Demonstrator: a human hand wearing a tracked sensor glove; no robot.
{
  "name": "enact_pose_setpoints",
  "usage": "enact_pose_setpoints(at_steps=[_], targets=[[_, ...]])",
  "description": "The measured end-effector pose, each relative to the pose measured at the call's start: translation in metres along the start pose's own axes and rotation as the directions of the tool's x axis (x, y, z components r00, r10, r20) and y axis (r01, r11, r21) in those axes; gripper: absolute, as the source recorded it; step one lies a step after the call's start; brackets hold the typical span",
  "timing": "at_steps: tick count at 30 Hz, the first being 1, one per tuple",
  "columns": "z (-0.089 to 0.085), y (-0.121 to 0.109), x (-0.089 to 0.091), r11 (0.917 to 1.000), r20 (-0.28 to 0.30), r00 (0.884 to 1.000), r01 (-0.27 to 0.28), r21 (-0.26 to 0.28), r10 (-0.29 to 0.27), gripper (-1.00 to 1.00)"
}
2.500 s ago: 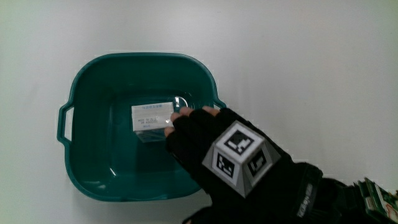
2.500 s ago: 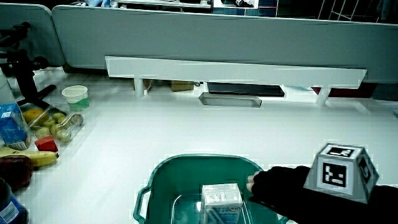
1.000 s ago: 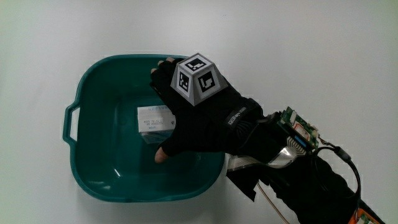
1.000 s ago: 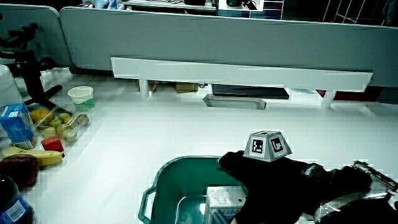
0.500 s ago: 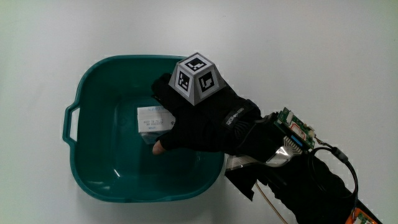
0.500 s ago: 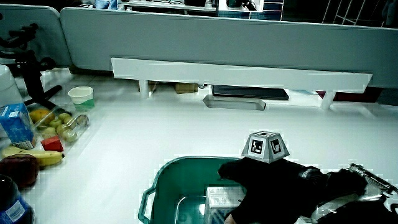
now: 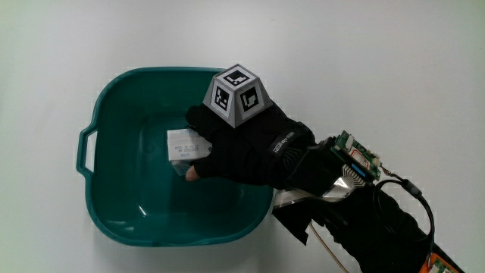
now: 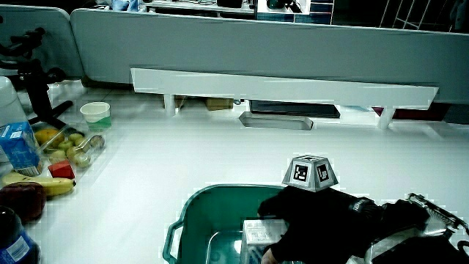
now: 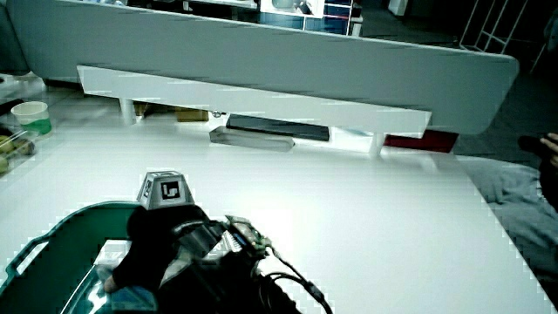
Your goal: Pick milk
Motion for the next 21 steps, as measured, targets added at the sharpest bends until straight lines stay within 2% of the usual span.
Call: enact_pose_setpoints(at_steps=[4, 15, 21], targets=[[0.0000, 0.0007, -0.0001, 0.9999, -0.005, 1.000, -0.013, -0.005, 0.013, 0.75], [0.0001, -0.0035, -0.0055, 0.9966, 0.028, 0.998, -0.059, 0.057, 0.057, 1.00], [0.0036, -0.0081, -0.0082, 0.9953, 0.037, 0.997, -0.071, 0.066, 0.068, 1.00]])
